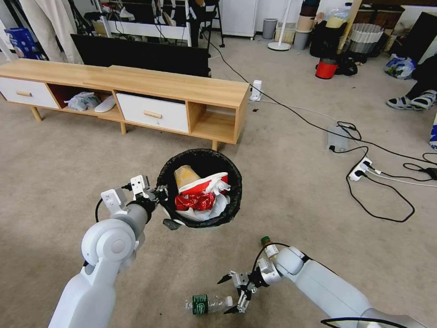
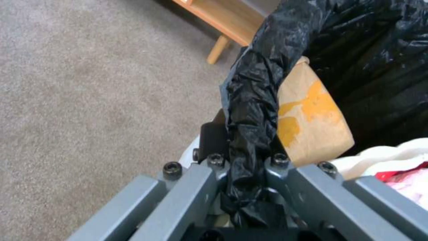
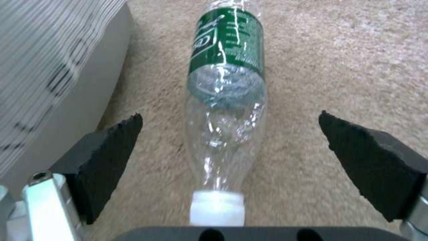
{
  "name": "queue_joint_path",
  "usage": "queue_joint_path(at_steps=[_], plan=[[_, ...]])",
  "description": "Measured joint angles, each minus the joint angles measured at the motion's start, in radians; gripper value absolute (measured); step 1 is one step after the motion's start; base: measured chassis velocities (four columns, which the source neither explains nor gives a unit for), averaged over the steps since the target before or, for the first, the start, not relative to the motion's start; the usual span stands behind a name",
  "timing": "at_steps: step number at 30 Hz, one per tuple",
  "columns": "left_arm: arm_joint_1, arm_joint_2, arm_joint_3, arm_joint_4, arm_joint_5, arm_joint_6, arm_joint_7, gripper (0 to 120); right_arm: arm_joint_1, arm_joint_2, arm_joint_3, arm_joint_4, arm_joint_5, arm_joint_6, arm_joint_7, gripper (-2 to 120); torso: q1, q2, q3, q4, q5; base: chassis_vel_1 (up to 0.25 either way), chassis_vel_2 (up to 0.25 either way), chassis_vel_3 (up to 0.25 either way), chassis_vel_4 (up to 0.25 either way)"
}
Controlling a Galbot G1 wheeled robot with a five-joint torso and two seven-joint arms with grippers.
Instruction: Pick up the trash bin and place the garbage on the floor into it.
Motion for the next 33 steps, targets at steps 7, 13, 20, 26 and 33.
queue_joint_path(at_steps=[7, 13, 20, 26, 33], plan=[[0.006, 0.000, 0.000, 0.000, 0.002, -0.001, 0.001, 3, 0.007, 0.040, 0.015, -0.052, 0.000, 0.016, -0.007, 100, 0.000, 0.000, 0.000, 0.0000, 0.0001, 0.000, 0.000, 0.000, 0.000], [0.008, 0.000, 0.001, -0.001, 0.002, -0.002, 0.002, 3, 0.007, 0.058, 0.021, -0.078, 0.000, 0.024, -0.007, 100, 0.000, 0.000, 0.000, -0.0001, -0.0001, 0.000, 0.000, 0.000, 0.000], [0.017, 0.003, 0.001, -0.007, 0.003, -0.002, 0.003, 3, 0.004, 0.082, 0.028, -0.110, -0.003, 0.034, -0.007, 100, 0.000, 0.000, 0.000, -0.0001, 0.0000, 0.000, 0.000, 0.000, 0.000], [0.022, 0.006, 0.000, -0.013, 0.004, -0.002, 0.003, 3, 0.004, 0.093, 0.029, -0.129, -0.007, 0.038, -0.006, 100, 0.000, 0.000, 0.000, -0.0001, -0.0001, 0.000, 0.000, 0.000, 0.000], [0.033, 0.008, -0.001, -0.020, 0.005, -0.003, 0.003, 3, -0.002, 0.107, 0.033, -0.158, -0.018, 0.043, -0.005, 100, 0.000, 0.000, 0.000, 0.0000, 0.0000, 0.000, 0.000, 0.000, 0.000]])
